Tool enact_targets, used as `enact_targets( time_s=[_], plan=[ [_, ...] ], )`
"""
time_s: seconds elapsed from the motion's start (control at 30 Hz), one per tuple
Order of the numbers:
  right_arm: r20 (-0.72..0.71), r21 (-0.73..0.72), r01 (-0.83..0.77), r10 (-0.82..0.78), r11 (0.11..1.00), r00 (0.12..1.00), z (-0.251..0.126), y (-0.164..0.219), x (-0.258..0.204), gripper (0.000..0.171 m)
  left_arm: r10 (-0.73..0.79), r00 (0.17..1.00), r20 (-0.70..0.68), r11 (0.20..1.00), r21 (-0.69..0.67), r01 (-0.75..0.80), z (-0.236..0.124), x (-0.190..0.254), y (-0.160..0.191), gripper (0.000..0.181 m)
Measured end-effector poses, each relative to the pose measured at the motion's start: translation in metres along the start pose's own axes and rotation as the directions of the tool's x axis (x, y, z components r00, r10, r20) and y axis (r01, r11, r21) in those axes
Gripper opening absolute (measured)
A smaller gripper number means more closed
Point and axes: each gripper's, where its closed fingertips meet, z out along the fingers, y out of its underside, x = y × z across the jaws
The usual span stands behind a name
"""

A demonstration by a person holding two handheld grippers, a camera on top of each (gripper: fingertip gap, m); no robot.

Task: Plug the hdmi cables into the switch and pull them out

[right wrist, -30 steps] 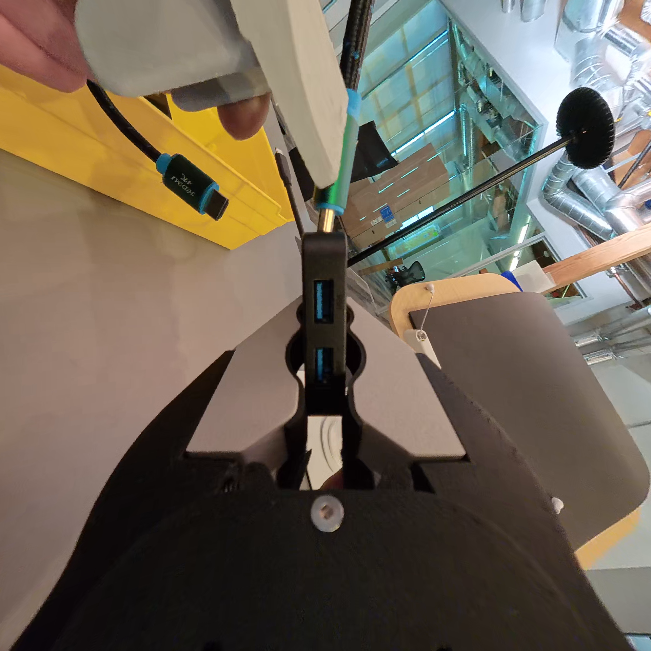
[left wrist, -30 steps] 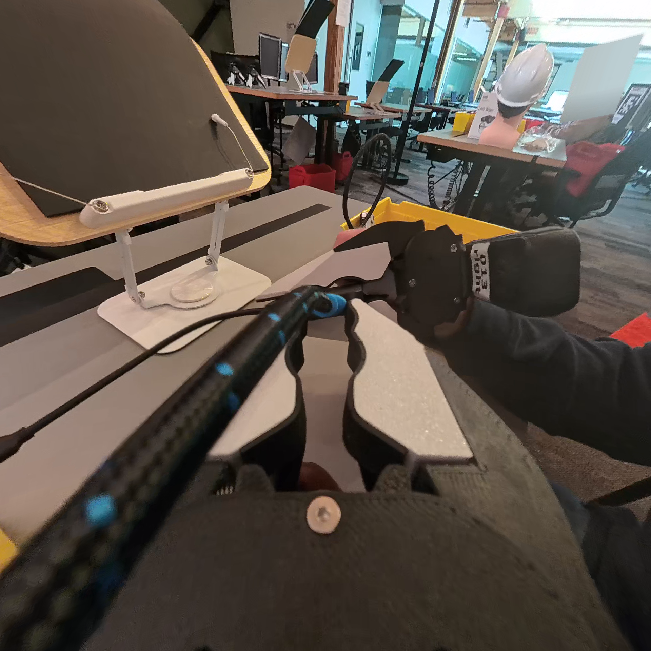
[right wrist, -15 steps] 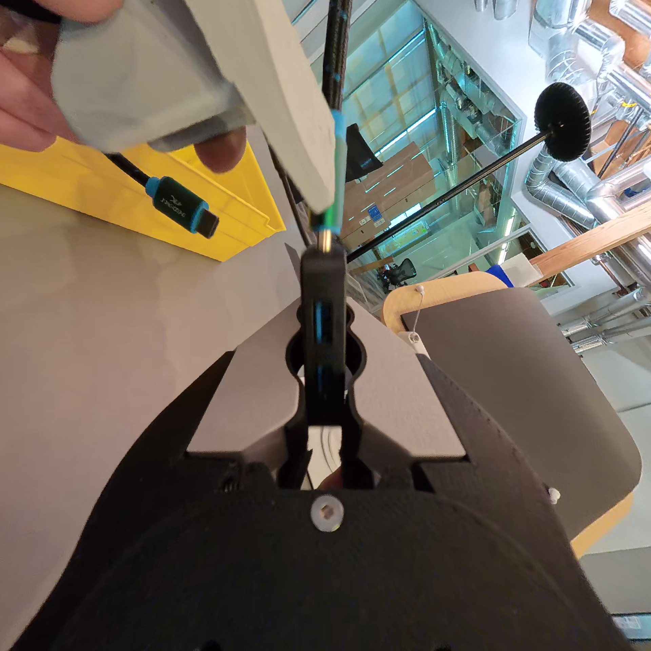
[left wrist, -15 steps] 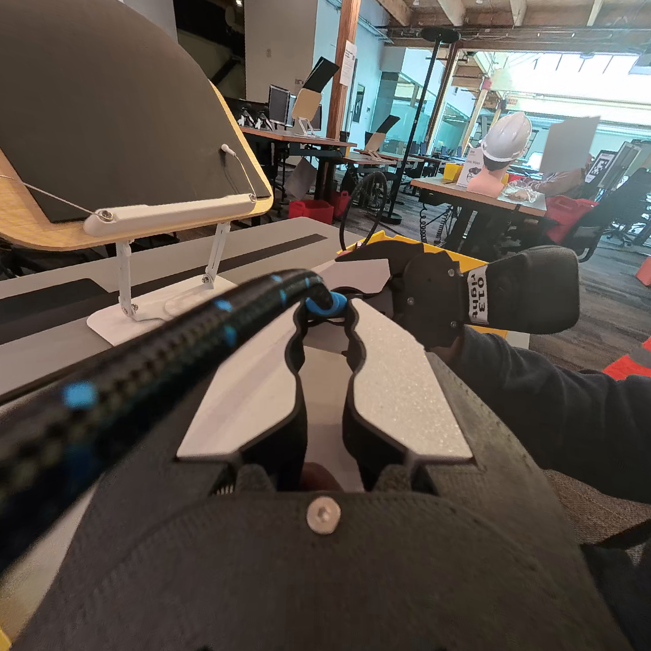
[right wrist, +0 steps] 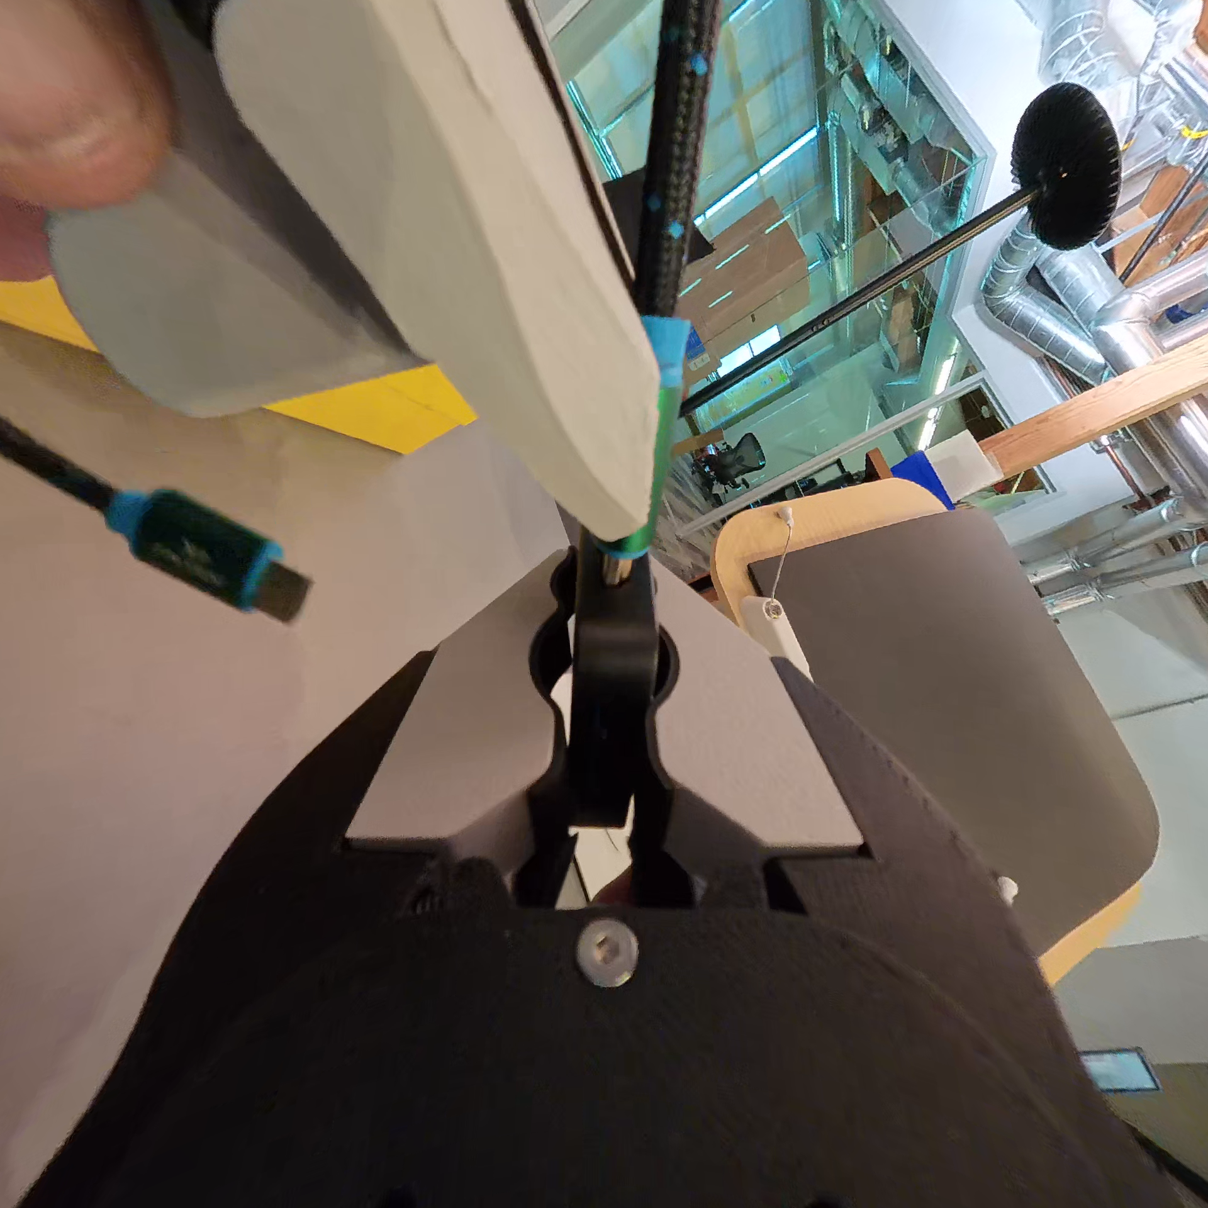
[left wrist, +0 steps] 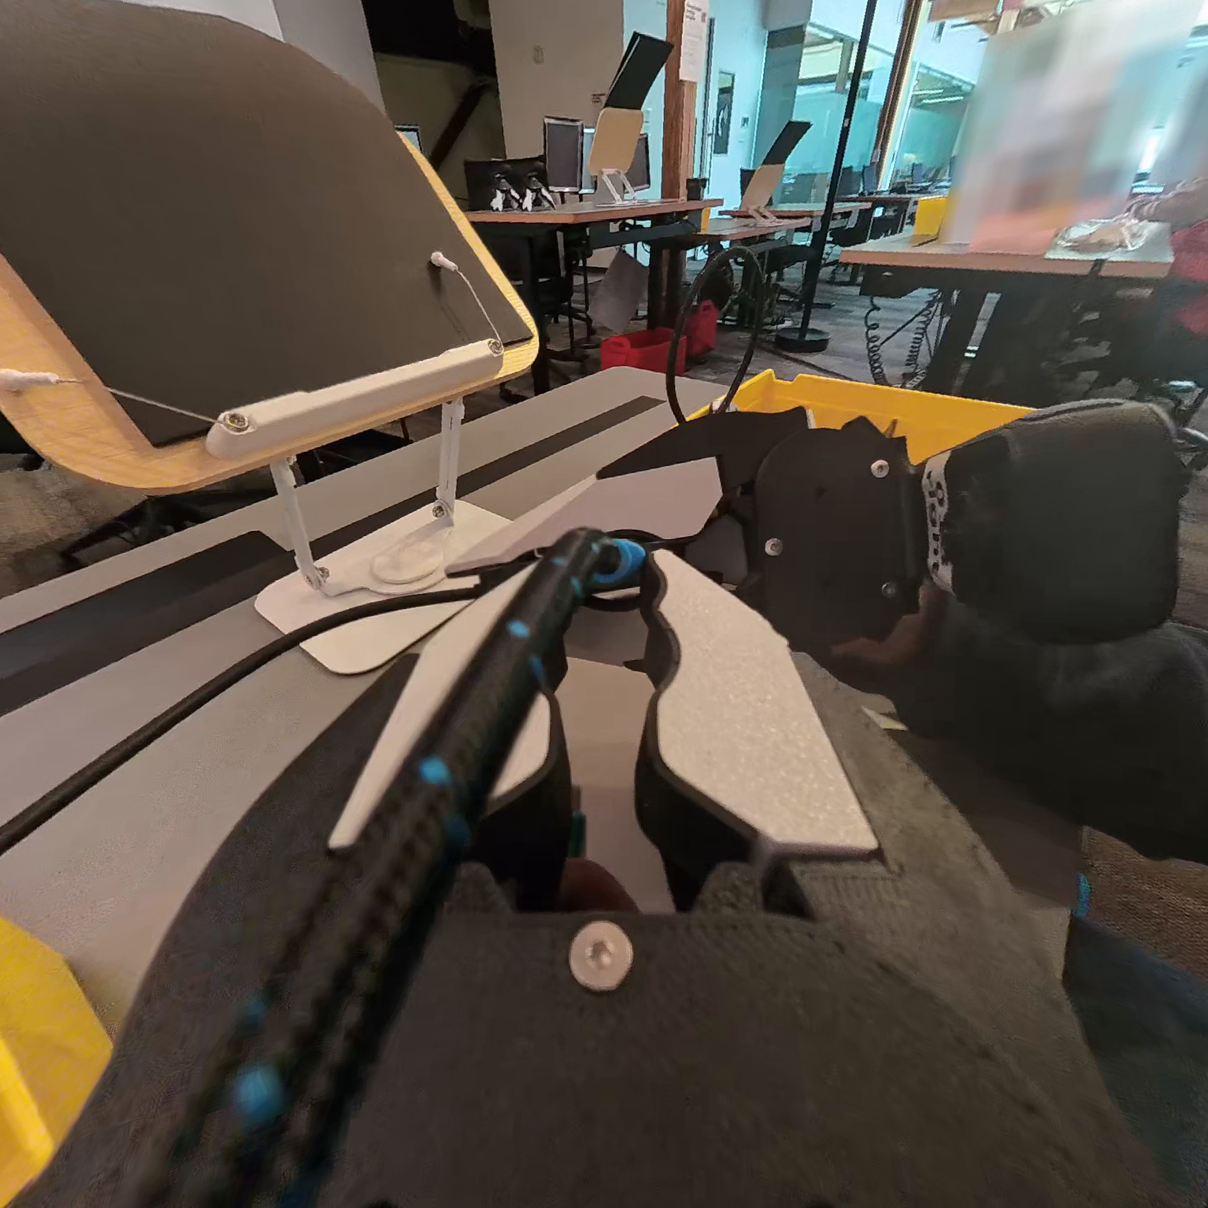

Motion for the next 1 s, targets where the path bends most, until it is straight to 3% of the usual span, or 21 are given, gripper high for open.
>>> enact_targets(
  time_s=[0.27,0.67,1.0],
  plan=[
    [0.004,0.022,-0.004,0.004,1.0,1.0,-0.002,0.004,0.006,0.011,-0.089,0.996,-0.002,0.996,0.026,0.089,-0.006,-0.017,-0.007,0.02],
    [-0.037,-0.052,0.046,-0.048,0.998,0.998,-0.001,0.006,0.006,0.011,-0.095,0.995,-0.022,0.995,0.01,0.095,-0.002,-0.013,-0.001,0.02],
    [-0.05,-0.022,0.002,-0.003,1.0,0.999,0.002,-0.009,0.002,0.011,-0.079,0.996,-0.043,0.997,0.018,0.08,0.004,0.0,0.005,0.02]
  ],
)
